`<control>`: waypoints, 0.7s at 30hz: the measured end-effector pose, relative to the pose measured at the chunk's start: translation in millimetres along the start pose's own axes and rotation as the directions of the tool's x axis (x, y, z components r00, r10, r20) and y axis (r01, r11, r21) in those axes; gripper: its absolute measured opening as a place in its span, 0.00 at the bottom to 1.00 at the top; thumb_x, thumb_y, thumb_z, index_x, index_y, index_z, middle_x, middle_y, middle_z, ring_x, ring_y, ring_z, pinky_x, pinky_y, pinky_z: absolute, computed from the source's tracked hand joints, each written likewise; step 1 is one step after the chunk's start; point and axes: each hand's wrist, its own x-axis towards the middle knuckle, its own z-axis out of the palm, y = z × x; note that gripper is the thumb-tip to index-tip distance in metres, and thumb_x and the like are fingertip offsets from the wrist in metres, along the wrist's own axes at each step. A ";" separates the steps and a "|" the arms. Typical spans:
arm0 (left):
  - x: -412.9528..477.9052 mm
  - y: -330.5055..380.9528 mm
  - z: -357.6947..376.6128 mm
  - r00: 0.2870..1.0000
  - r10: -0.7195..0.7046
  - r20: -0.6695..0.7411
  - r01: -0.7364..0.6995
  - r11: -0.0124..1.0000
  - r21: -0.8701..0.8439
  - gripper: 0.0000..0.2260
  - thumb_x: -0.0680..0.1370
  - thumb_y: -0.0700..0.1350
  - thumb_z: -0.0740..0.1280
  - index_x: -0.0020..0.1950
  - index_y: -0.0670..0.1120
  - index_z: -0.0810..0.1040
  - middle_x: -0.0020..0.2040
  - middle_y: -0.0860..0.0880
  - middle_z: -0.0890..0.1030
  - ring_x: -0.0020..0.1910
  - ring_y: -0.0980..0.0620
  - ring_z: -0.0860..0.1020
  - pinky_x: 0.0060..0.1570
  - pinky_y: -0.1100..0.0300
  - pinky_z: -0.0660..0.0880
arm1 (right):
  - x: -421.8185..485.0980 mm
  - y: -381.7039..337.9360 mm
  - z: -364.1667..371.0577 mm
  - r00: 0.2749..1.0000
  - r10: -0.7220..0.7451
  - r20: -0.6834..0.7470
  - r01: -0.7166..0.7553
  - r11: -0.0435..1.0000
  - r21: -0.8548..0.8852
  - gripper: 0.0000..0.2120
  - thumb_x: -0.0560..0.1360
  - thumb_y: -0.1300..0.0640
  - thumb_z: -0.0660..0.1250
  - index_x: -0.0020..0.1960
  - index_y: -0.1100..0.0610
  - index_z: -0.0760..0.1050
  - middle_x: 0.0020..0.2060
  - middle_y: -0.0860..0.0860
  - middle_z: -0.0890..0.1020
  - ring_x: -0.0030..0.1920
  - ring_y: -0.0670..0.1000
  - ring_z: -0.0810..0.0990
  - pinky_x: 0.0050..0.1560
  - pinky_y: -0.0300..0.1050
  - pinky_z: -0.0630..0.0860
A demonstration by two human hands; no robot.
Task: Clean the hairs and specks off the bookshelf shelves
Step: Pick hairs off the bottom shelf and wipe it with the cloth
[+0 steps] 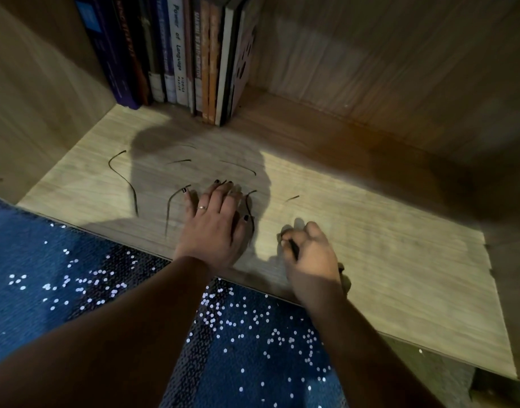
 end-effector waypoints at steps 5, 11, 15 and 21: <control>-0.2 0.3 -0.3 1.000 0.000 0.004 0.000 1.000 0.001 0.29 0.78 0.58 0.48 0.75 0.46 0.65 0.74 0.44 0.66 0.75 0.43 0.60 0.75 0.35 0.46 | -38.4 -1.1 4.5 0.996 -0.082 -0.029 0.082 0.996 0.016 0.09 0.73 0.60 0.70 0.52 0.52 0.81 0.53 0.49 0.77 0.59 0.51 0.76 0.59 0.45 0.74; -0.4 0.9 0.4 1.000 0.001 -0.006 -0.002 1.000 -0.002 0.28 0.78 0.58 0.50 0.72 0.45 0.68 0.73 0.43 0.68 0.73 0.42 0.64 0.74 0.34 0.48 | 13.4 -2.8 4.6 0.997 -0.059 -0.043 0.057 0.998 -0.032 0.09 0.77 0.56 0.64 0.55 0.53 0.80 0.52 0.48 0.73 0.52 0.50 0.75 0.55 0.40 0.72; 0.3 -1.8 2.6 1.000 0.011 -0.003 -0.011 1.000 0.027 0.27 0.78 0.57 0.50 0.72 0.45 0.68 0.72 0.43 0.69 0.72 0.41 0.66 0.73 0.33 0.51 | 57.4 -0.6 3.0 0.995 -0.062 -0.073 0.056 0.995 -0.081 0.09 0.77 0.60 0.64 0.53 0.60 0.81 0.50 0.52 0.73 0.51 0.55 0.76 0.54 0.38 0.69; 1.1 -2.8 4.7 1.000 0.006 -0.003 -0.006 1.000 0.027 0.27 0.79 0.57 0.50 0.75 0.46 0.65 0.73 0.44 0.69 0.73 0.43 0.65 0.73 0.33 0.51 | 109.6 8.9 -9.5 0.998 0.039 -0.055 -0.045 0.991 -0.127 0.09 0.77 0.61 0.62 0.54 0.59 0.80 0.51 0.51 0.71 0.53 0.54 0.76 0.55 0.38 0.68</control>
